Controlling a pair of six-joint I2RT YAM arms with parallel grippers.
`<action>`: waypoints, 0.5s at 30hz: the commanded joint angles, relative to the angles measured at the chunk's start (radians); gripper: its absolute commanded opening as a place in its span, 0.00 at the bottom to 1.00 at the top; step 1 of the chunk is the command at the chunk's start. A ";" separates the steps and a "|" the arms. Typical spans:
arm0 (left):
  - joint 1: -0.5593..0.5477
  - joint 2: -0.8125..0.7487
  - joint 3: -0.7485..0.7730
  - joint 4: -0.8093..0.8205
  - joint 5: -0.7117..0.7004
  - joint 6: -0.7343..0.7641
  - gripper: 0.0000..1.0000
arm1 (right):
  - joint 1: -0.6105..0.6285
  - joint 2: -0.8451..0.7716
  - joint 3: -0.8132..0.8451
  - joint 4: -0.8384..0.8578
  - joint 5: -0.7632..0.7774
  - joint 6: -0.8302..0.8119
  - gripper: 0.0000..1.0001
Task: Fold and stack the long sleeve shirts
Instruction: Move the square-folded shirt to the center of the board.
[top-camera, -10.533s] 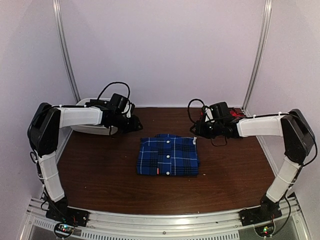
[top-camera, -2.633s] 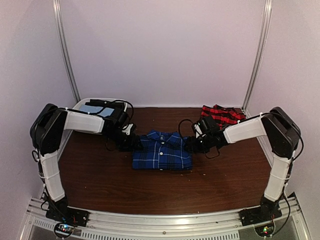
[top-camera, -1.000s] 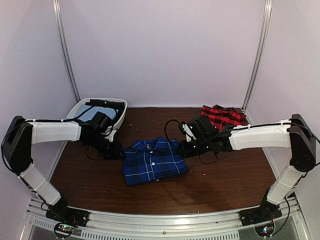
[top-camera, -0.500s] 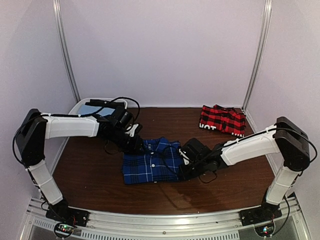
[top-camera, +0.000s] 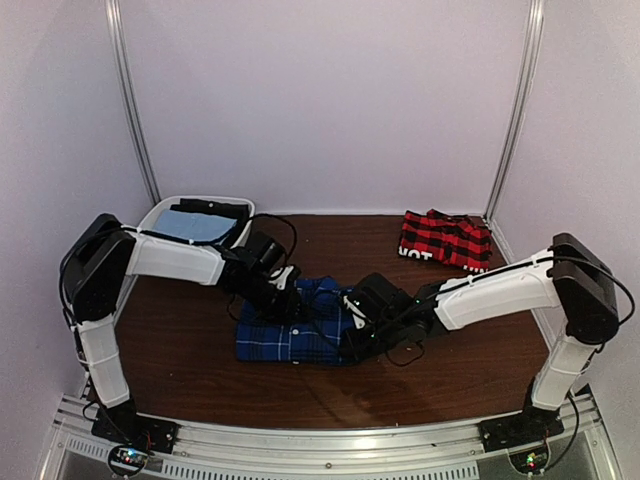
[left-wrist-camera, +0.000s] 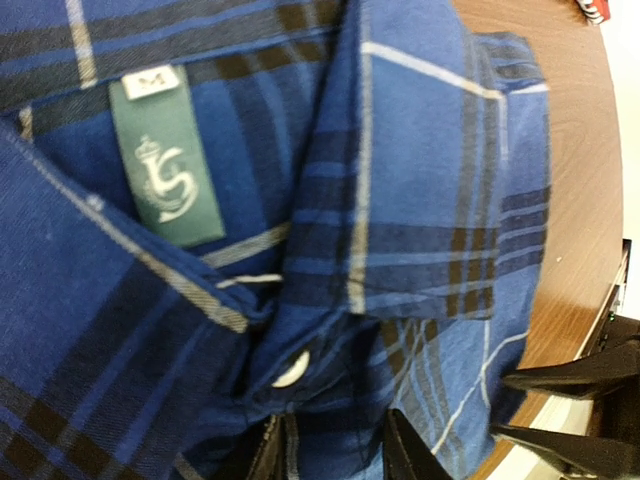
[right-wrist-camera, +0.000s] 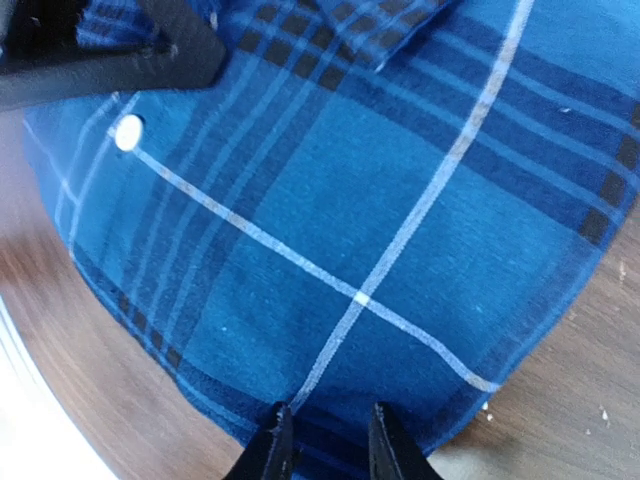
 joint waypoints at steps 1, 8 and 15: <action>0.036 -0.005 -0.065 0.027 -0.046 0.007 0.35 | -0.039 -0.111 0.037 -0.058 0.043 -0.017 0.35; 0.104 -0.070 -0.158 0.008 -0.065 0.061 0.35 | -0.219 -0.179 0.046 -0.088 0.072 -0.081 0.41; 0.157 -0.146 -0.232 -0.027 -0.073 0.119 0.36 | -0.460 -0.137 0.141 -0.094 0.106 -0.185 0.43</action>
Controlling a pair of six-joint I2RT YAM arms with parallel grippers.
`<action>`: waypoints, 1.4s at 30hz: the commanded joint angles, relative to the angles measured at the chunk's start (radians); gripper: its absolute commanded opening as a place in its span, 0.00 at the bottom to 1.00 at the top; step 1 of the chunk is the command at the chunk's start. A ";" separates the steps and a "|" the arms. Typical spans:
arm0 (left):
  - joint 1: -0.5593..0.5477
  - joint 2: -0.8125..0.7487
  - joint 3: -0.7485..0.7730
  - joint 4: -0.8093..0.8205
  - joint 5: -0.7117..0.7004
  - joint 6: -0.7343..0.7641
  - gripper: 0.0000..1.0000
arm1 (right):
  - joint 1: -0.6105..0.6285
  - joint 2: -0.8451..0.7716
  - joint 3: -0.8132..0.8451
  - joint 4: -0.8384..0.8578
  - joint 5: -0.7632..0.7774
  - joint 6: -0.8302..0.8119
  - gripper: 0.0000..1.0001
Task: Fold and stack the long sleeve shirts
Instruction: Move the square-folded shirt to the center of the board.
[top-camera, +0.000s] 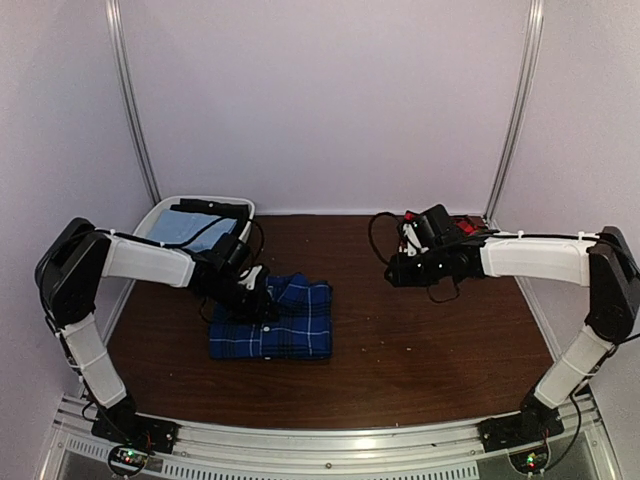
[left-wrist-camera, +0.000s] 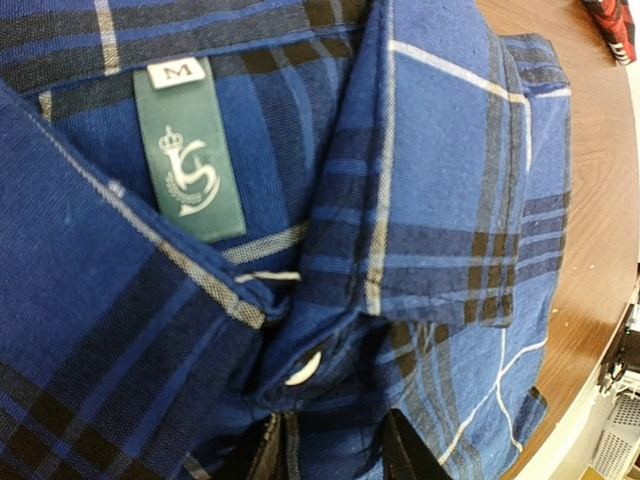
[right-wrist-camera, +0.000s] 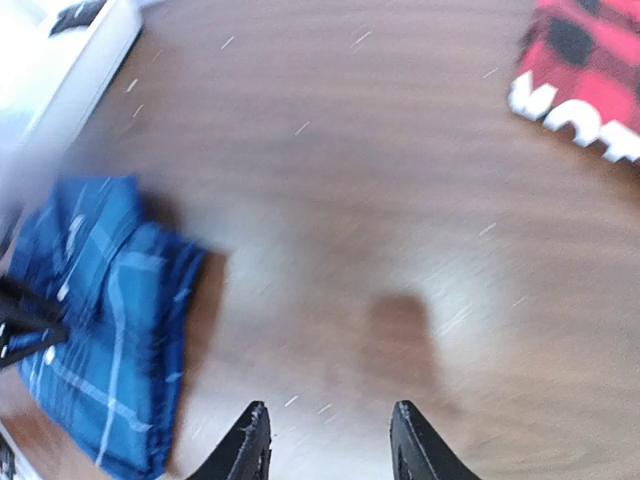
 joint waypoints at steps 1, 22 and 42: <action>0.025 -0.036 -0.039 -0.085 -0.047 0.061 0.35 | -0.122 0.047 0.102 -0.027 0.068 -0.096 0.44; -0.013 -0.151 0.164 -0.101 0.001 0.054 0.49 | -0.445 0.589 0.713 -0.113 0.209 -0.192 0.49; -0.007 -0.151 0.170 -0.105 -0.002 0.052 0.49 | -0.515 0.758 0.766 -0.180 0.070 -0.256 0.76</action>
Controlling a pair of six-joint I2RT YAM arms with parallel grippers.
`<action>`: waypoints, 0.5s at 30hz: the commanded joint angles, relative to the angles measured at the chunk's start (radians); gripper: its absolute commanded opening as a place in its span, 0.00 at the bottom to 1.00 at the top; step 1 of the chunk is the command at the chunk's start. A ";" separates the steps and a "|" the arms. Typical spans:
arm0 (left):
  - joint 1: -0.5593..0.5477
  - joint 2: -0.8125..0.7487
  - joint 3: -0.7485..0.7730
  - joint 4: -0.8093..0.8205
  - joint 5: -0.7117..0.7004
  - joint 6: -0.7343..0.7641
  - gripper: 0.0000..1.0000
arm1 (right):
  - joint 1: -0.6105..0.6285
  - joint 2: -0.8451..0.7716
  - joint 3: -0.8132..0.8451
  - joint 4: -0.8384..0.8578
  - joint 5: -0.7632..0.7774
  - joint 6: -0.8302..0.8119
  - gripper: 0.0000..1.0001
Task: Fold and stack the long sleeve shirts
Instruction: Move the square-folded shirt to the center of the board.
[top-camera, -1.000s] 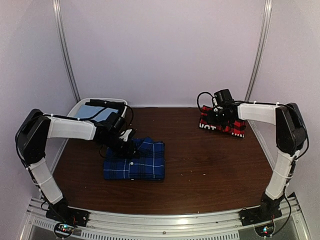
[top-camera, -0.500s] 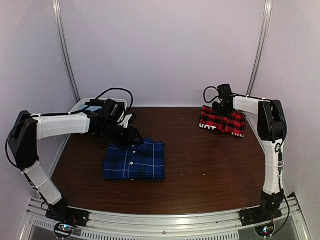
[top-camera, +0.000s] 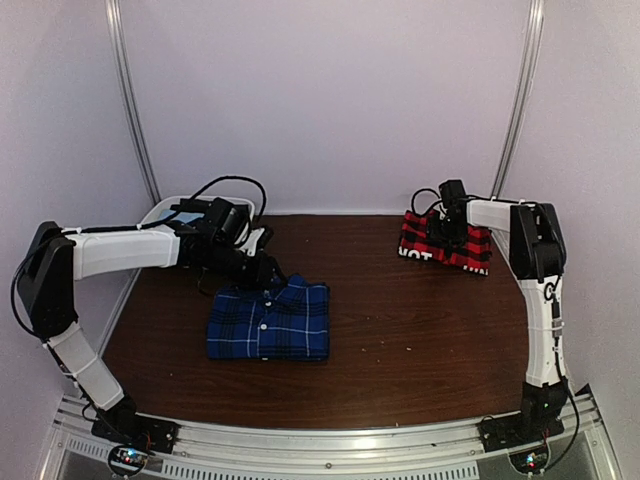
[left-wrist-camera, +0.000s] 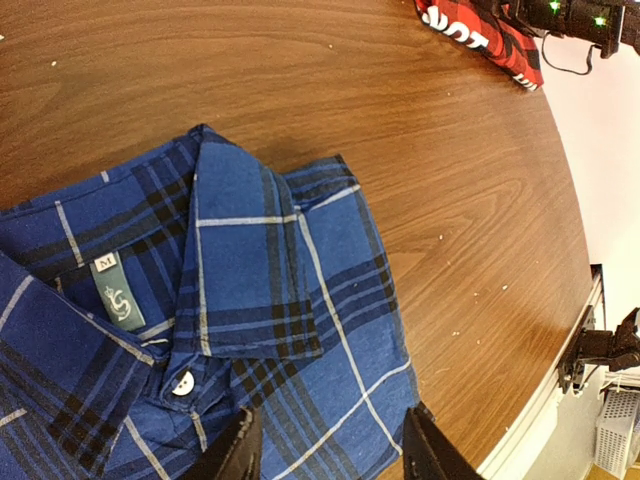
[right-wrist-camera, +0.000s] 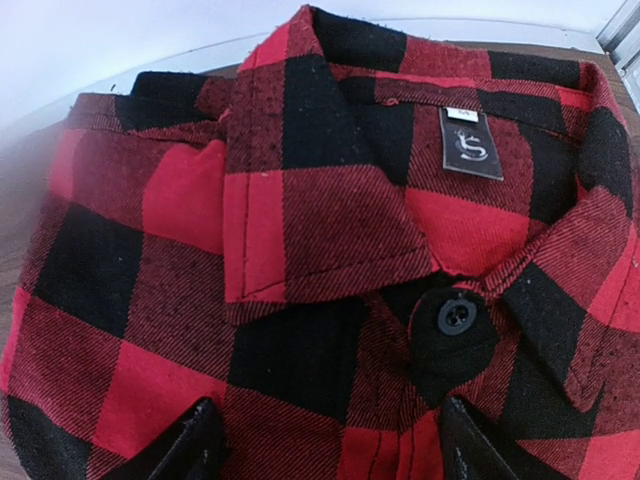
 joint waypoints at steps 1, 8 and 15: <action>0.002 -0.011 0.022 0.005 -0.003 -0.004 0.49 | 0.012 -0.017 -0.083 -0.035 -0.068 -0.024 0.76; 0.010 -0.001 0.016 0.012 -0.002 -0.005 0.49 | 0.071 -0.155 -0.338 0.023 -0.104 -0.024 0.77; 0.013 0.001 -0.003 0.027 0.002 -0.013 0.49 | 0.151 -0.354 -0.622 0.121 -0.172 0.034 0.77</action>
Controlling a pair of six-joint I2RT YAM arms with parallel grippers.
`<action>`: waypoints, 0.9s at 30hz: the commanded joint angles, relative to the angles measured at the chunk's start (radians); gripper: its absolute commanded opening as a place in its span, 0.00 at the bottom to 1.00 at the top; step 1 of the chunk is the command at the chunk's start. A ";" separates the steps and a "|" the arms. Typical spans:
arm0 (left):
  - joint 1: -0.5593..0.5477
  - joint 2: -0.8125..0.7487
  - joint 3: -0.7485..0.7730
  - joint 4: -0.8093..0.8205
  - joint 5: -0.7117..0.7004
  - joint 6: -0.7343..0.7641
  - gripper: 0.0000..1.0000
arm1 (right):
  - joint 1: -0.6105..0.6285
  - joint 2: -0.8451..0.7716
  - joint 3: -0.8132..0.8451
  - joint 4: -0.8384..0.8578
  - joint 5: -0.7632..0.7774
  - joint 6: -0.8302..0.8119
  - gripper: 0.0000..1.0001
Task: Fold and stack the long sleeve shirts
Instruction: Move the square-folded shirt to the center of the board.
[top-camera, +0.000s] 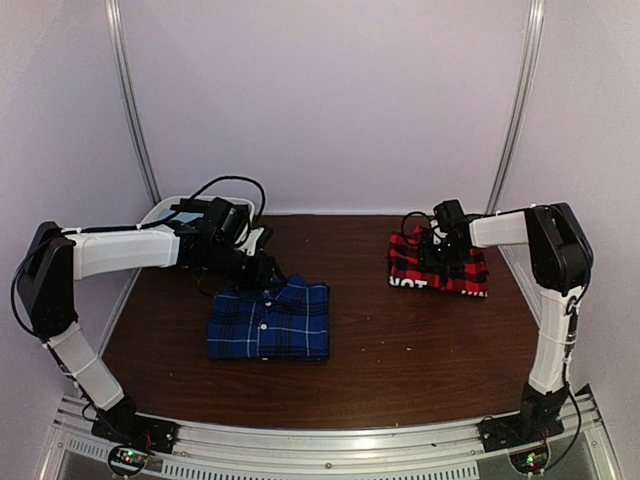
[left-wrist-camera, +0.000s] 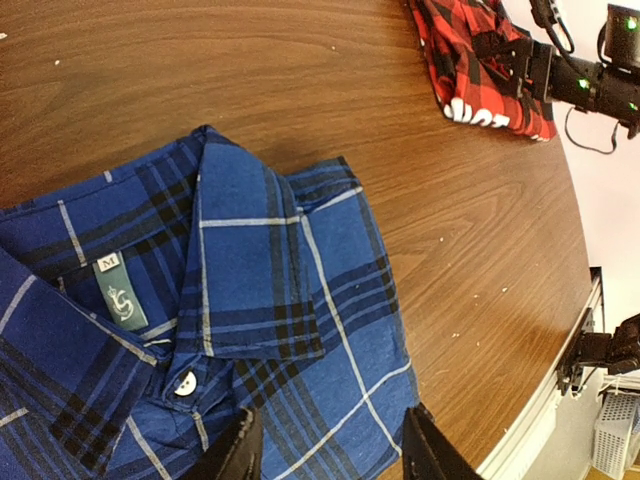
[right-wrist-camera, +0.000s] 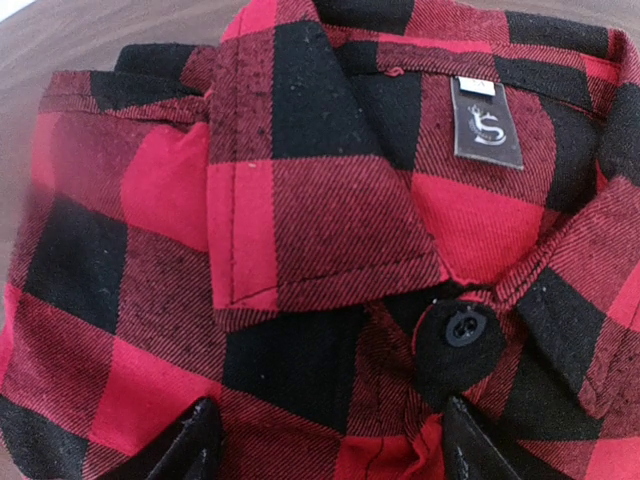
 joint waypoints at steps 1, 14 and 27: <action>0.009 0.000 -0.007 0.029 0.003 -0.009 0.49 | 0.063 -0.098 -0.173 -0.005 -0.105 0.057 0.77; 0.025 -0.026 -0.076 0.044 0.001 -0.016 0.49 | 0.333 -0.302 -0.441 0.085 -0.142 0.241 0.77; 0.098 -0.149 -0.183 0.006 -0.102 -0.026 0.49 | 0.385 -0.429 -0.450 0.006 -0.102 0.241 0.78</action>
